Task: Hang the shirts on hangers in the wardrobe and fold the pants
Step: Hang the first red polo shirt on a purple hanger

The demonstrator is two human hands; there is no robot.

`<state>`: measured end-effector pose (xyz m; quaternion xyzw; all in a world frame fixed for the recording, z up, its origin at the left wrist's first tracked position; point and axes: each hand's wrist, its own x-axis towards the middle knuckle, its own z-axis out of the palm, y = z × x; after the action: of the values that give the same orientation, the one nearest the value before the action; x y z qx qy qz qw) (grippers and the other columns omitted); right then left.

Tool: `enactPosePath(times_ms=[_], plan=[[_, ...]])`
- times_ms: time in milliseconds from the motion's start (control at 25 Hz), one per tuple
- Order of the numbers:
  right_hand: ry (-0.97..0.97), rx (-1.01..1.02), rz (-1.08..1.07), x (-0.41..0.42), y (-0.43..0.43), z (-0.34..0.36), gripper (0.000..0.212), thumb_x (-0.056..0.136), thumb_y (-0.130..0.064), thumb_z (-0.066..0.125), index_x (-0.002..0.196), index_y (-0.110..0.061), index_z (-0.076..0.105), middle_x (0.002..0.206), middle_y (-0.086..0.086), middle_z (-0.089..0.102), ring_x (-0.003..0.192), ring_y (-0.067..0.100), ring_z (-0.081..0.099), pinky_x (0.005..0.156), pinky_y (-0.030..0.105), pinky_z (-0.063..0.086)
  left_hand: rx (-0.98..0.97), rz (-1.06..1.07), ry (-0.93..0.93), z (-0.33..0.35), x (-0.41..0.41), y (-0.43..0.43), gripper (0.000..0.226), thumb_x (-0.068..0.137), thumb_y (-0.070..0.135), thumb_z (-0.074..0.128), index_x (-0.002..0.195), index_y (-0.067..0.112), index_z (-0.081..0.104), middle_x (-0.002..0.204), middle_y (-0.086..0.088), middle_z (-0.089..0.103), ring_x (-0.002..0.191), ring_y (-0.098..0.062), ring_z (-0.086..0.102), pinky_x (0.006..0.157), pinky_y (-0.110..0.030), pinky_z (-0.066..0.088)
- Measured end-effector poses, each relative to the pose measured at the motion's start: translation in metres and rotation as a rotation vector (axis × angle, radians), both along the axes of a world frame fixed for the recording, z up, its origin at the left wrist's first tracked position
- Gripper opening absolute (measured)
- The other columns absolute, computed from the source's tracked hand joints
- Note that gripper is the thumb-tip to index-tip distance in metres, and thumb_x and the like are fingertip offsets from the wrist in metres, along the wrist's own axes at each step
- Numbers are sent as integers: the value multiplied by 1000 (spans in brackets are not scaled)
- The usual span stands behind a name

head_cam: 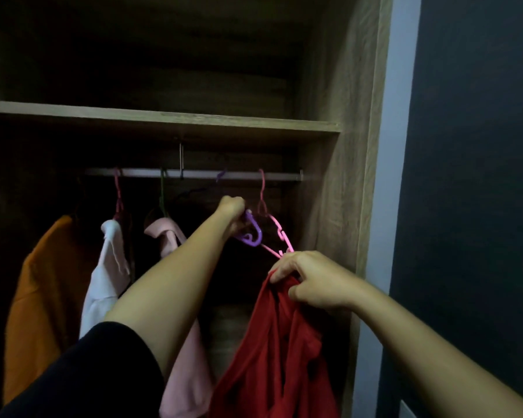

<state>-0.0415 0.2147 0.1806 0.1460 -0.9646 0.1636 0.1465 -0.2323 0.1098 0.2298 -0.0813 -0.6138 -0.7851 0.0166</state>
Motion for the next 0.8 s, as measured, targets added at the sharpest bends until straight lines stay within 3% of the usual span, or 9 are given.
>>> enactPosePath(times_ms=[120,240,400,480,560,680,800], plan=[[-23,-8,-23,5,-12,-5,44,71,5,55,108,-16,70,118,-7,64,111,7,56,95,16,43,-67,28,-4,-1,23,-28,31,87,-11,28,65,2,46,32,-2,44,19,-6,36,29,-9,30],[-28,-7,-50,10,-27,-8,43,73,4,55,109,-14,69,120,-4,64,112,9,57,92,13,40,-139,52,17,-9,48,-58,29,87,-1,33,64,8,46,49,-5,45,32,-12,39,35,-11,30],[-60,-8,-129,11,-41,-20,43,74,2,54,112,-13,68,122,0,63,112,14,58,92,17,42,-391,147,178,-42,105,-111,29,92,17,44,66,11,54,51,-5,46,26,-10,38,37,-16,29],[-70,-52,-164,11,-47,-33,42,74,2,54,110,-14,68,121,2,63,108,16,60,92,24,47,-705,333,408,-78,148,-159,28,94,27,44,78,12,61,66,-10,61,50,-19,59,52,-26,42],[-54,-88,-187,10,-55,-45,41,74,2,54,110,-14,67,121,3,63,109,18,59,93,25,47,-936,535,537,-106,188,-212,32,89,38,36,78,14,53,79,-18,66,77,-36,61,65,-37,41],[-34,-117,-240,7,-70,-58,41,76,1,56,114,-10,66,124,8,62,117,21,56,97,23,40,-1013,620,509,-131,208,-275,34,78,44,29,64,14,38,67,-18,58,73,-41,56,59,-38,33],[-9,-229,-325,10,-83,-65,39,79,0,59,117,-6,64,125,11,61,118,24,55,97,24,39,-1040,578,674,-152,208,-320,45,82,58,32,63,19,46,56,-4,51,61,-30,55,57,-36,35]])
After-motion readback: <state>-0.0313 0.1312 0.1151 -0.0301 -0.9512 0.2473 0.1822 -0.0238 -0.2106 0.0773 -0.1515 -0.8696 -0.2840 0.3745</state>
